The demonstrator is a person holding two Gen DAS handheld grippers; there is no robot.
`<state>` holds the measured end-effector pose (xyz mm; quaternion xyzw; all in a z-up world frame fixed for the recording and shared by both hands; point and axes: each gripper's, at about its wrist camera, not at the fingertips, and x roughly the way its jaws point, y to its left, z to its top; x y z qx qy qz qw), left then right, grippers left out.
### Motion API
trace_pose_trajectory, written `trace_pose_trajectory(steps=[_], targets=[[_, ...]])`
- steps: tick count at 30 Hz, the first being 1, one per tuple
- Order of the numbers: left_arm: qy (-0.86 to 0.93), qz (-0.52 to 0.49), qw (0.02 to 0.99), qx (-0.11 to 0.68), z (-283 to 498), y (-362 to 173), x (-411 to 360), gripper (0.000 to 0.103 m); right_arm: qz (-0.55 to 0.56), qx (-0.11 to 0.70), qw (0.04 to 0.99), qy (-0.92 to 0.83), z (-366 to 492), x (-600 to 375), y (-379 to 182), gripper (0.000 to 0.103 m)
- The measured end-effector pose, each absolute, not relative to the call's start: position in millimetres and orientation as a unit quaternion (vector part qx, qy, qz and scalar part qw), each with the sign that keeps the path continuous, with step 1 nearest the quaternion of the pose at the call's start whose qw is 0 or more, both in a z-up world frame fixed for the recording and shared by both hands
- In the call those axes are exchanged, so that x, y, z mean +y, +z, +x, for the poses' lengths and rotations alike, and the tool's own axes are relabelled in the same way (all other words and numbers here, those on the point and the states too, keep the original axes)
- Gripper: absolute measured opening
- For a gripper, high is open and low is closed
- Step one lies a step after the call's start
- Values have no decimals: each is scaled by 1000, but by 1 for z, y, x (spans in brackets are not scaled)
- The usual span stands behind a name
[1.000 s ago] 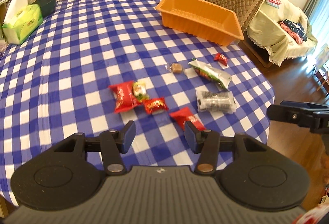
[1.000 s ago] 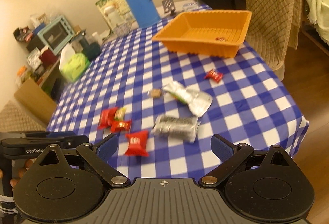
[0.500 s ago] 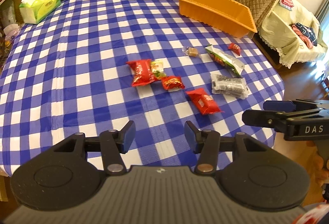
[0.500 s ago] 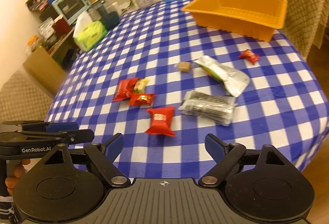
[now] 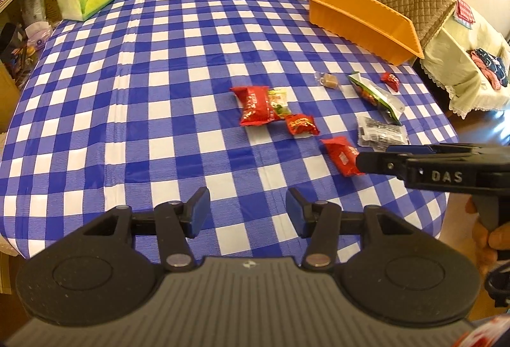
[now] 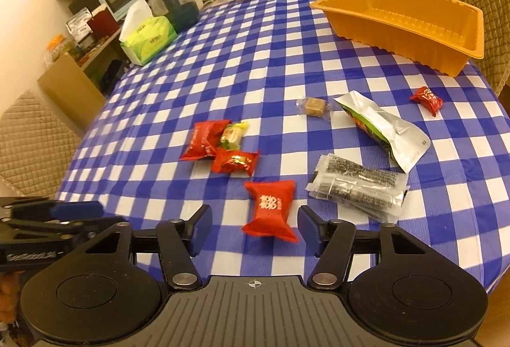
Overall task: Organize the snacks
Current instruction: 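Grasp the red square candy with the right gripper while the left gripper grasps the yellow-green packet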
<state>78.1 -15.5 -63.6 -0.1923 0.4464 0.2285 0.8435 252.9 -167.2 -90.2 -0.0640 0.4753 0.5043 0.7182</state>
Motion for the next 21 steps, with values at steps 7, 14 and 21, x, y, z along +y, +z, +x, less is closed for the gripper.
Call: trace_pose_trajectory(steps=[7,14,21], targets=[[226,-193,844,447,80,-66,-12,48,-77,485,717,495,259,-150,-111,49],[213,-187,848,447,91,-68,-12,48,-100,481,719,491,258,-141,-122,44],[194,-178,855,447,108,-69,-10,48,-90,480,722,490,262,-146,-124,26]])
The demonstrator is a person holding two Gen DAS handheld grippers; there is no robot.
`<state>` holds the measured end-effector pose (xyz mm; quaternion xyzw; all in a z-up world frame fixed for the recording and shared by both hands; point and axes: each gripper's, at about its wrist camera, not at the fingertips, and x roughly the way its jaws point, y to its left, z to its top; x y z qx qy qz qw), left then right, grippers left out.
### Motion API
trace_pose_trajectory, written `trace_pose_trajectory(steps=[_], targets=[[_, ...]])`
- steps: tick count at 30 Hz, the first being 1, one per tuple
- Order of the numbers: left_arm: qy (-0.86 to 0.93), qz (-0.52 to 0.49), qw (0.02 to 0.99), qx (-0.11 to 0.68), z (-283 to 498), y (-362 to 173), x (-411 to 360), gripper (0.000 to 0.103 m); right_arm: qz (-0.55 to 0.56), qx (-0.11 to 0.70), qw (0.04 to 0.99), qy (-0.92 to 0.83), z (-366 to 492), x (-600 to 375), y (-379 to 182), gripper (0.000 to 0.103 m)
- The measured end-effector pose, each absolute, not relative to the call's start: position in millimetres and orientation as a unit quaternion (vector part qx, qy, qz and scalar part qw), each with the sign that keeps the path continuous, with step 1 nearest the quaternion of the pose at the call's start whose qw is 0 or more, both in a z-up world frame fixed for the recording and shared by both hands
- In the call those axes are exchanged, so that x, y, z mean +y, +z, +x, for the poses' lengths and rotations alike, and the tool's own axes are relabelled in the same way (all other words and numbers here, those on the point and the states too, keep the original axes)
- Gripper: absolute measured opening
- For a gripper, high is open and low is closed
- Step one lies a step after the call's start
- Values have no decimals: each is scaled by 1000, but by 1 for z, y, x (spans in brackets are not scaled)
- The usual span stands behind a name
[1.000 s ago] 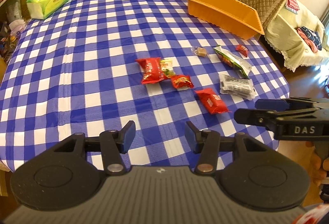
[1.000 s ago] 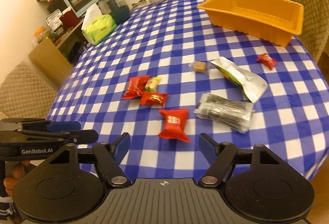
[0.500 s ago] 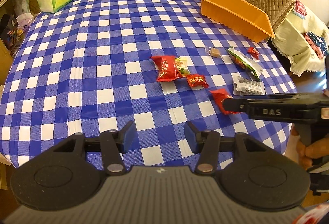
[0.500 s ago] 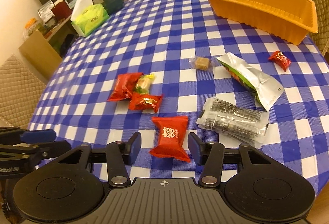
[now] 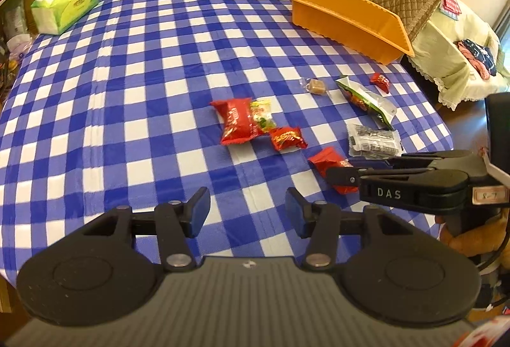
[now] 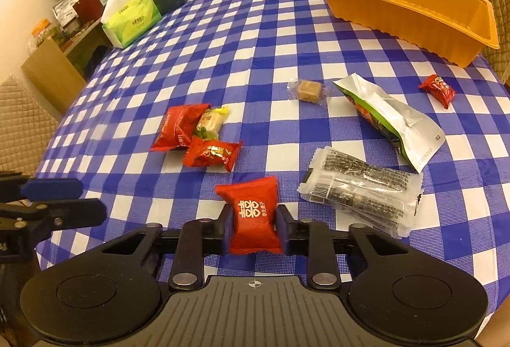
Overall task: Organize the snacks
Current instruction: 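Grasp the red square candy with the right gripper while the left gripper grasps the yellow-green packet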
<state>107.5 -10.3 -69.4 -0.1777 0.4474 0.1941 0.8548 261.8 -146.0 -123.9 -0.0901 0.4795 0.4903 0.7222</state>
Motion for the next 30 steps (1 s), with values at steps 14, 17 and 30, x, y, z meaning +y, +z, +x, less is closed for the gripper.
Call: trace_pose_trajectory(steps=[14,17,30], targets=[[153,-172,870,436,150,-72,-8,43,-21,459,747,480,280,-174,-90,25],[150,-168,873,432,163,-75,-7,38,-11,456,755,470,287,-180,-88,25],[162,-168,863,449,214,-104,19,24,21,461,774,433,311,-208,-88,25]])
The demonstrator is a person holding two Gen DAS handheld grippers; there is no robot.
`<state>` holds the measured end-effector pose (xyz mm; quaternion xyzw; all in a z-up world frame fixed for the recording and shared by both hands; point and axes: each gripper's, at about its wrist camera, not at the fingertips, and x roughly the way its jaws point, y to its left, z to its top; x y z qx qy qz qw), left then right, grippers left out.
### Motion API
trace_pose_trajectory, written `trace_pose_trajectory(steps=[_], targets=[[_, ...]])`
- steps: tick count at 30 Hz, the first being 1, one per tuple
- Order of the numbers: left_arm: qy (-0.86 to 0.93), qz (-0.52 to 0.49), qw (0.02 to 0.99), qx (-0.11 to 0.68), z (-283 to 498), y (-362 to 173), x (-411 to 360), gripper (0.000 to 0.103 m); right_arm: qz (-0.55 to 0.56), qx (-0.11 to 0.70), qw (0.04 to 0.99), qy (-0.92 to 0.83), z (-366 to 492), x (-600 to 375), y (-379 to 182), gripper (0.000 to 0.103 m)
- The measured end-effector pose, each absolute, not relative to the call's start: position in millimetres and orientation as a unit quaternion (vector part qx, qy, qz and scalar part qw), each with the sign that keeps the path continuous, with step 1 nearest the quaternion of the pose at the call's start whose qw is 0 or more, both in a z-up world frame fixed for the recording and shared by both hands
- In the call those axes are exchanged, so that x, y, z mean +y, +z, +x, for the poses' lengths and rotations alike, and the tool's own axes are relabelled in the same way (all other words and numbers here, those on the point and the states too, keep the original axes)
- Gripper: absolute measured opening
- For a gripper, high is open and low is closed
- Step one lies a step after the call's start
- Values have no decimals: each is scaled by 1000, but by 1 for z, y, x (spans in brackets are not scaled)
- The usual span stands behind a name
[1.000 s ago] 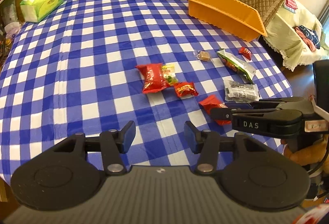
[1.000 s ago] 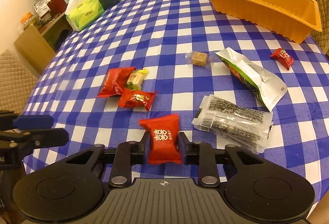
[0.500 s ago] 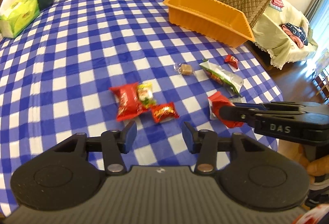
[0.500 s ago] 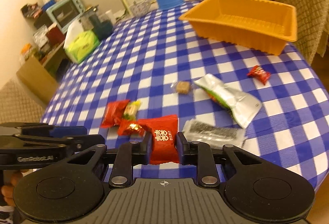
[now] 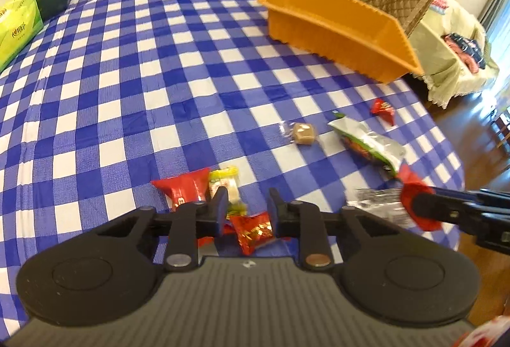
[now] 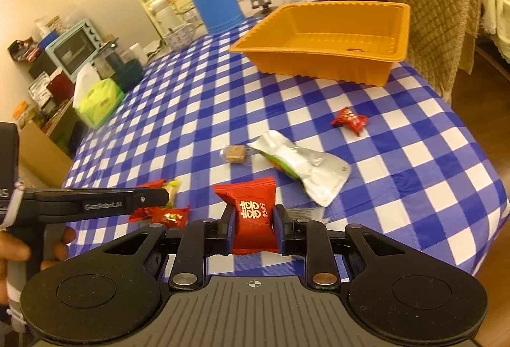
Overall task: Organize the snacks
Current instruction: 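Grasp the red square candy with the right gripper while the left gripper grasps the yellow-green packet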
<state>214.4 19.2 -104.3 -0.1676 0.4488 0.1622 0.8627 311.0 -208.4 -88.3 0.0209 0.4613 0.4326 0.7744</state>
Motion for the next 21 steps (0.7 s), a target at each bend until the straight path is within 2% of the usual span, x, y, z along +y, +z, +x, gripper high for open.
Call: trace_pose_trajectory(steps=[21], targets=[[180,-123,847,485,239,-124,24,20,28,467,782,412,328,-214,-93,25]])
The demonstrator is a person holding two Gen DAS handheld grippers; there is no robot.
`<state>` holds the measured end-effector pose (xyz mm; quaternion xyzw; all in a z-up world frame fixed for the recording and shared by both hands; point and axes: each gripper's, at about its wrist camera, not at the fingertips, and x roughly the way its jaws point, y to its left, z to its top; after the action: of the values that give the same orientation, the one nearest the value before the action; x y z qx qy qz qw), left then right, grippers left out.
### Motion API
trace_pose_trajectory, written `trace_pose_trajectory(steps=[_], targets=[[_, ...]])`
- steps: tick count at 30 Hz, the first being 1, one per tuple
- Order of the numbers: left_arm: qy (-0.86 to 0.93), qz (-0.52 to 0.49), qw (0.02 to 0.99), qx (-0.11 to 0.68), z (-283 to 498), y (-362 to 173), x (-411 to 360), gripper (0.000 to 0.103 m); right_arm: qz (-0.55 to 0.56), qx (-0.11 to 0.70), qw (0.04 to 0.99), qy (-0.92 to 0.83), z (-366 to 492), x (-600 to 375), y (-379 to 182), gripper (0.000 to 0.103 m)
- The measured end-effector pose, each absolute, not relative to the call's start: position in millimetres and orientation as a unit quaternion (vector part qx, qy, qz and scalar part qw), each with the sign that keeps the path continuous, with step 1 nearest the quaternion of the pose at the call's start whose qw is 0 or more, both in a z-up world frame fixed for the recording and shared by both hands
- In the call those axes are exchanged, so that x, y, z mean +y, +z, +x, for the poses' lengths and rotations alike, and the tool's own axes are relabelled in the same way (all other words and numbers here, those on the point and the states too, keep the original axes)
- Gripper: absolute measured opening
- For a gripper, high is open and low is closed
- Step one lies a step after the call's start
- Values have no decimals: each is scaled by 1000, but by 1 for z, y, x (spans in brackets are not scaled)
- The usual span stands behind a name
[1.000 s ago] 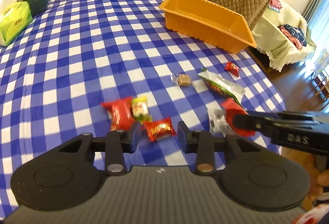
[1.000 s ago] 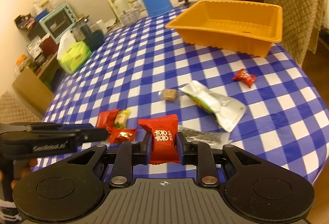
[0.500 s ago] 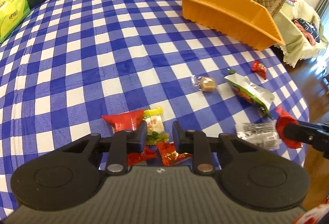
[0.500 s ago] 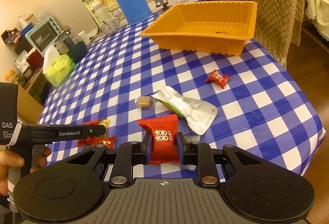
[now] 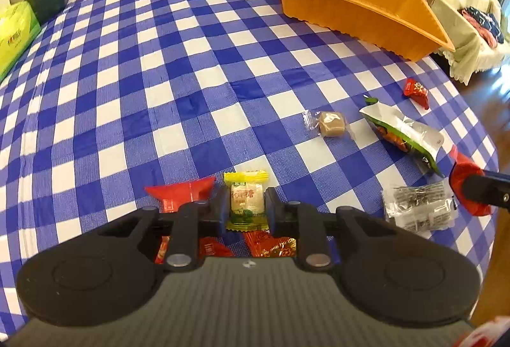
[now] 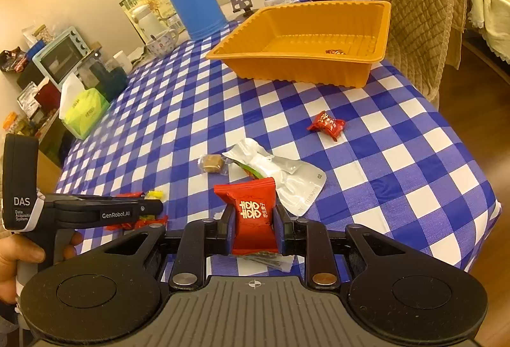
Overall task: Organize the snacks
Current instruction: 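Grasp the red square candy with the right gripper while the left gripper grasps the yellow-green packet, then carry both packets over the orange tray and open both grippers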
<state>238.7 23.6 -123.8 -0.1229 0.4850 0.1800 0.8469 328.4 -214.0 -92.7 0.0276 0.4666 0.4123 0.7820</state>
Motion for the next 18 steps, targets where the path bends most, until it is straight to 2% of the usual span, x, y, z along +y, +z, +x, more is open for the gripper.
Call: trace_pose_trajectory(steps=[18], targets=[[164,-115,858,473,238,-111,27,19,36,468,787,401,338,-223,-94,25]])
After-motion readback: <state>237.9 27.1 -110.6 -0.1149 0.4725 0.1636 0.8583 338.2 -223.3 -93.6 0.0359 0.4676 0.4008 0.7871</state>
